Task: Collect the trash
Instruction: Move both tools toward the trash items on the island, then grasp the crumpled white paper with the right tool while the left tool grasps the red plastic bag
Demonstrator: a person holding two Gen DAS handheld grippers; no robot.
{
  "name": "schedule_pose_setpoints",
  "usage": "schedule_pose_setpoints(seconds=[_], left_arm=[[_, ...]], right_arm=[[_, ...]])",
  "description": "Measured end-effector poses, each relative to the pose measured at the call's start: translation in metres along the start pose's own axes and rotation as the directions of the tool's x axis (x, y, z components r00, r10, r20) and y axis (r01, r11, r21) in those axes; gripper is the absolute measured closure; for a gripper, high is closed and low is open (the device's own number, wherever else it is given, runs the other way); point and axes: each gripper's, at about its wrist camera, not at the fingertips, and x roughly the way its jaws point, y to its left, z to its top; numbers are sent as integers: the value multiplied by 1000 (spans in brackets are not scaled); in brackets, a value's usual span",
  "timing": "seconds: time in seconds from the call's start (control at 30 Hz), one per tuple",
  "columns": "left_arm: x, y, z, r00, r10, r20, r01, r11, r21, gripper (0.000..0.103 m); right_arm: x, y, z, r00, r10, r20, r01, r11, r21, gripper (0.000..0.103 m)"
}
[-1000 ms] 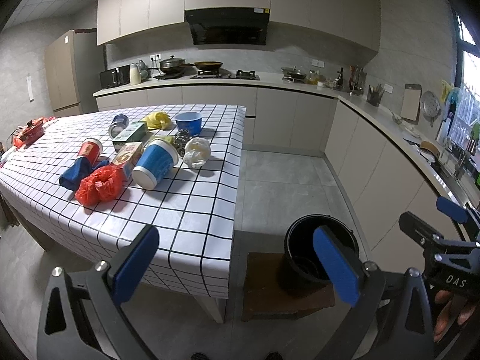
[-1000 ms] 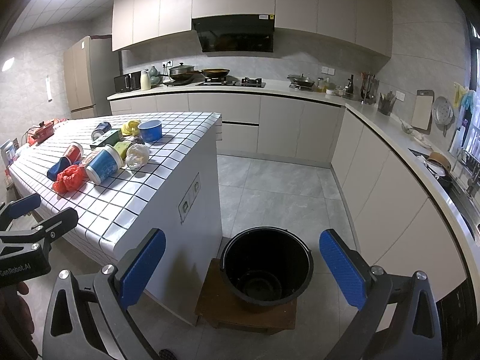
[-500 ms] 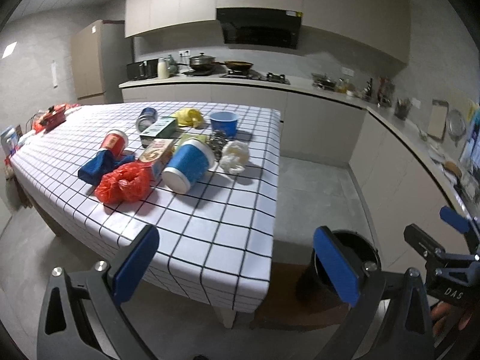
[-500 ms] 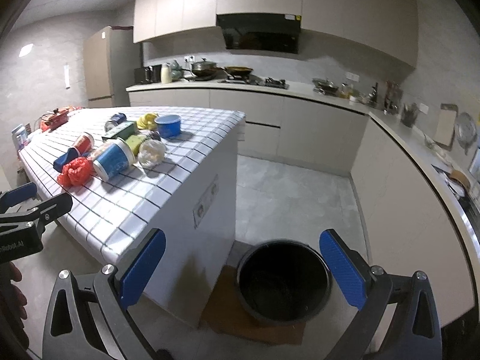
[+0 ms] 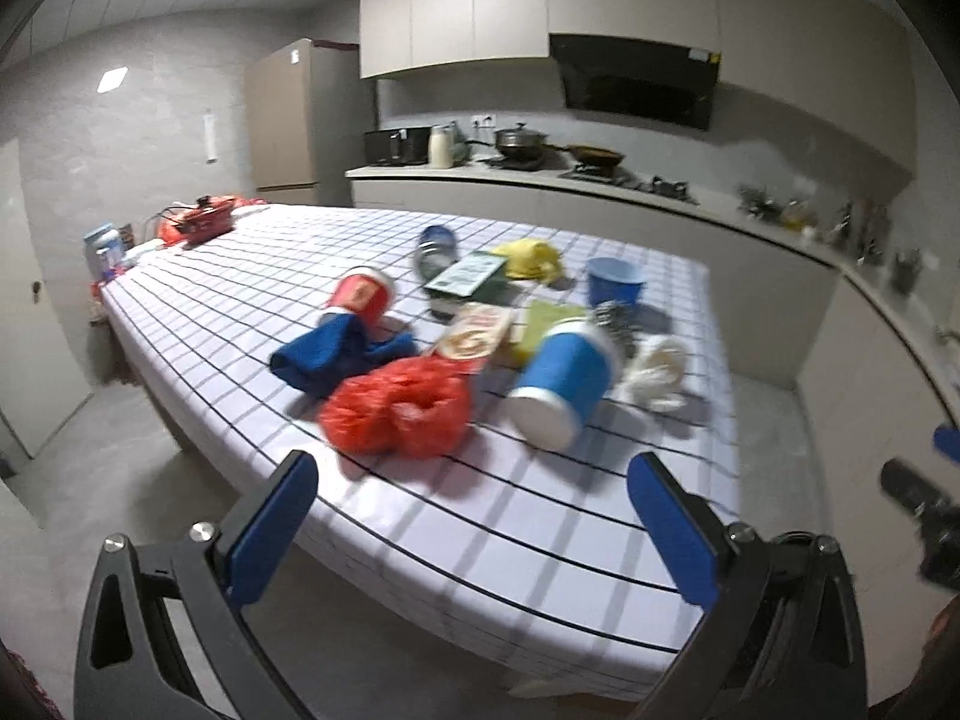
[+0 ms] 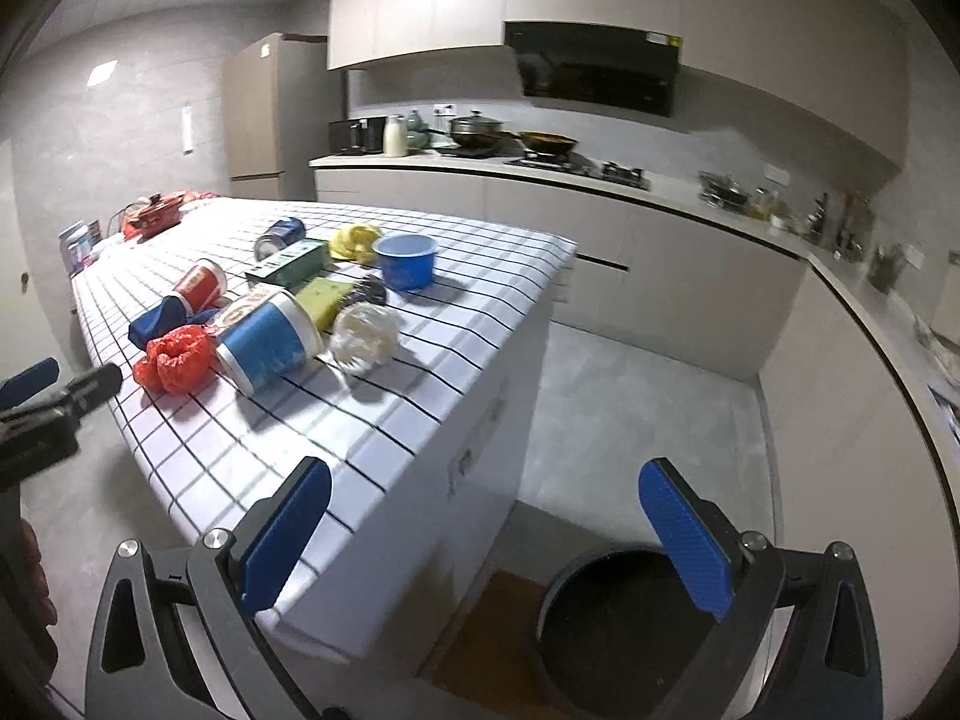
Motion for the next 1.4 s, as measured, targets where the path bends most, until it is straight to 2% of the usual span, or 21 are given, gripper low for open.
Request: schedule_pose_setpoints(seconds=[0.1, 0.23, 0.3, 0.37, 0.57, 0.63, 0.8, 0.97, 1.03, 1.17, 1.2, 1.3, 1.4], left_arm=[[17, 11, 2, 1000, 29, -2, -29, 1000, 4, 0], [43, 25, 6, 999, 27, -35, -28, 1000, -14, 0], [59, 31, 8, 998, 27, -53, -28, 999, -22, 0], [70, 33, 9, 998, 19, -64, -21, 999, -32, 0], [103, 40, 14, 994, 20, -104, -25, 998, -49, 0], [111, 43, 17, 993, 17, -114, -23, 998, -54, 0], [131, 48, 19, 989, -19, -146, 7, 997, -78, 10], [139, 53, 16, 985, -52, -164, 36, 994, -103, 19], [141, 55, 15, 983, -67, -170, 48, 992, -113, 24], [139, 60, 14, 981, -105, -162, 82, 987, -140, 43], [139, 62, 15, 981, -113, -160, 90, 985, -147, 47], [134, 64, 19, 981, -131, -145, 107, 981, -159, 52], [124, 67, 23, 985, -134, -112, 115, 980, -164, 52]], right_arm=[[21, 11, 12, 1000, 21, -4, -21, 999, -27, 0], [55, 24, 27, 999, 39, -15, -40, 998, -54, 2], [74, 30, 35, 998, 46, -31, -48, 997, -62, 13], [90, 34, 41, 997, 56, -47, -59, 996, -61, 19], [133, 52, 56, 991, 105, -87, -111, 991, -75, 22], [148, 62, 61, 987, 119, -103, -129, 987, -94, 26], [181, 72, 67, 980, 135, -148, -151, 983, -103, 35], [202, 72, 71, 972, 156, -175, -174, 981, -91, 37], [206, 73, 71, 968, 167, -185, -185, 979, -85, 43], [208, 75, 68, 960, 197, -199, -214, 974, -72, 59], [207, 76, 68, 959, 206, -197, -223, 972, -68, 69], [205, 75, 70, 957, 224, -183, -238, 970, -55, 86], [196, 72, 72, 956, 246, -162, -255, 966, -40, 91]])
